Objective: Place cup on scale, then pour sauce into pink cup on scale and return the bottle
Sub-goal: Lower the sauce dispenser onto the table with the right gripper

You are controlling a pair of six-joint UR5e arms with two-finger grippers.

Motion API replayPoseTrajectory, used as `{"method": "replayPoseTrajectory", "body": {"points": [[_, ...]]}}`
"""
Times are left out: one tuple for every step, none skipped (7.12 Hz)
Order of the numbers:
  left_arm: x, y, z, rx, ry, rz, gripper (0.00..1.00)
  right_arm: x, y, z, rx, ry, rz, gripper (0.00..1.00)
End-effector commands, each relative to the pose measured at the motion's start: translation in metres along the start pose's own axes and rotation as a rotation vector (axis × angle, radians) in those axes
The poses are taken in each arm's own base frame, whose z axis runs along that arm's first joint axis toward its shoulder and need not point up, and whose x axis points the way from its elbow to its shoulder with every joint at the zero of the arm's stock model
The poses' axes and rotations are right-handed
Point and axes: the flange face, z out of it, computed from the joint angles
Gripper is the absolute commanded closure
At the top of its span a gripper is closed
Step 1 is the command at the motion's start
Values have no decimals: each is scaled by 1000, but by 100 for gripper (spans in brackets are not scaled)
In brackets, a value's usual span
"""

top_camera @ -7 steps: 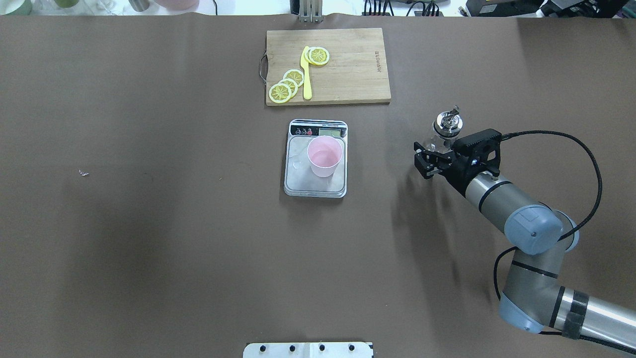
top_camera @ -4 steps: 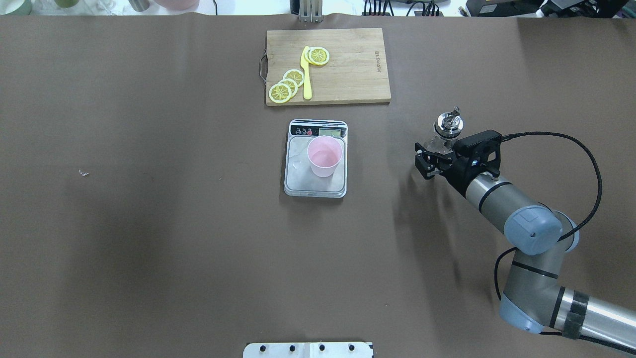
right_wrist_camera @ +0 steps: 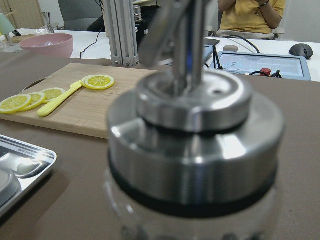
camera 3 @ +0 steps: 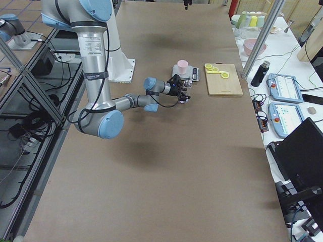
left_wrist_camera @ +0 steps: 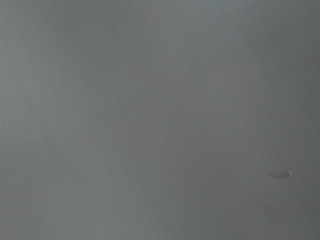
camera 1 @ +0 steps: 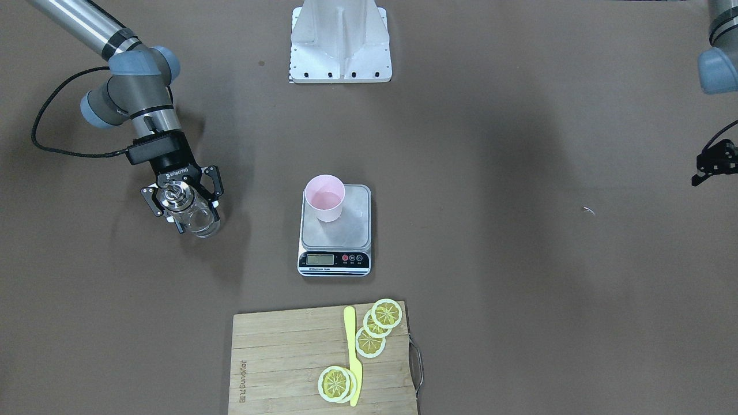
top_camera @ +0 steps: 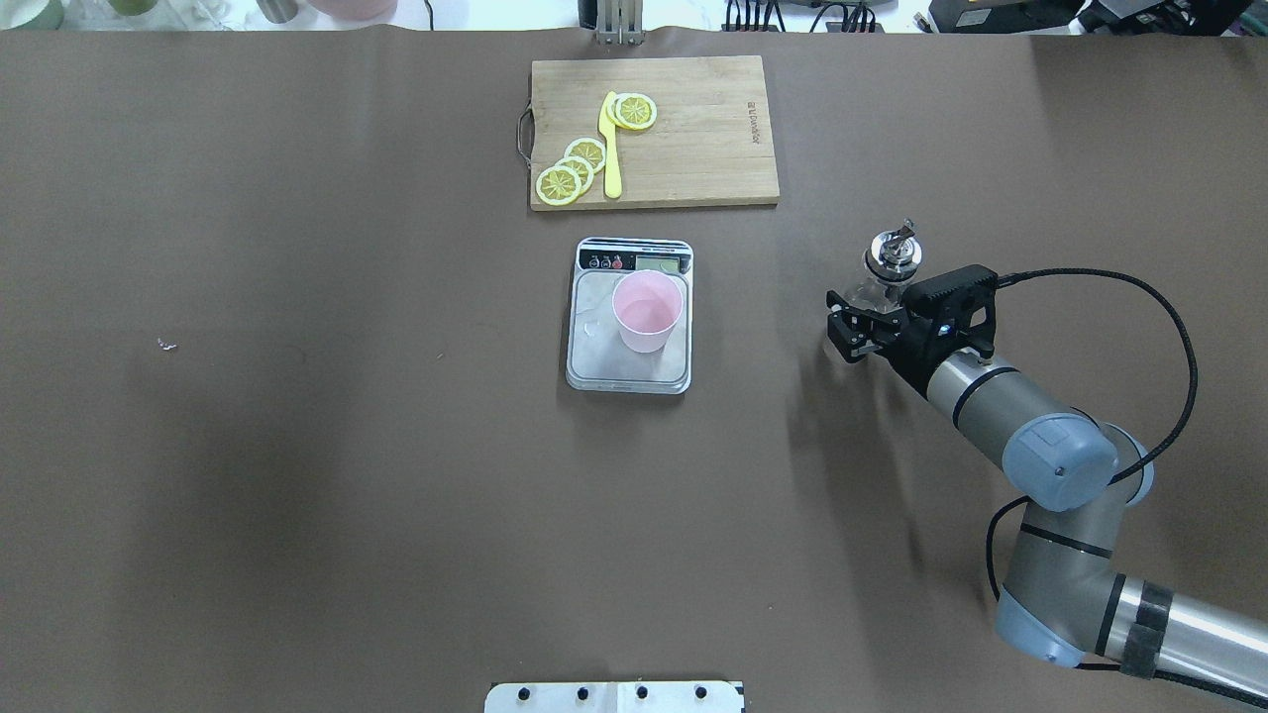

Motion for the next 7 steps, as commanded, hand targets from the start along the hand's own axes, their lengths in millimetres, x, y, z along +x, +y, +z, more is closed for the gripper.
{"method": "replayPoseTrajectory", "body": {"points": [[0,0,0,1,-1,-1,1,-1,3,2,-6,0,-3,84],[0,0,0,1,-1,1,1,-1,4,2,-7,0,-4,83],[0,0,-1,2,-1,2,1,0,6,2,-10,3,-6,82],[0,0,0,1,-1,-1,1,1,8,4,-14,7,-10,78],[0,0,-1,2,-1,0,1,1,9,5,-15,9,-15,62],[1,-1,-1,3,-1,1,1,1,9,5,-15,9,-18,48],[1,-1,-2,4,-1,2,1,0,8,5,-13,6,-19,40]]}}
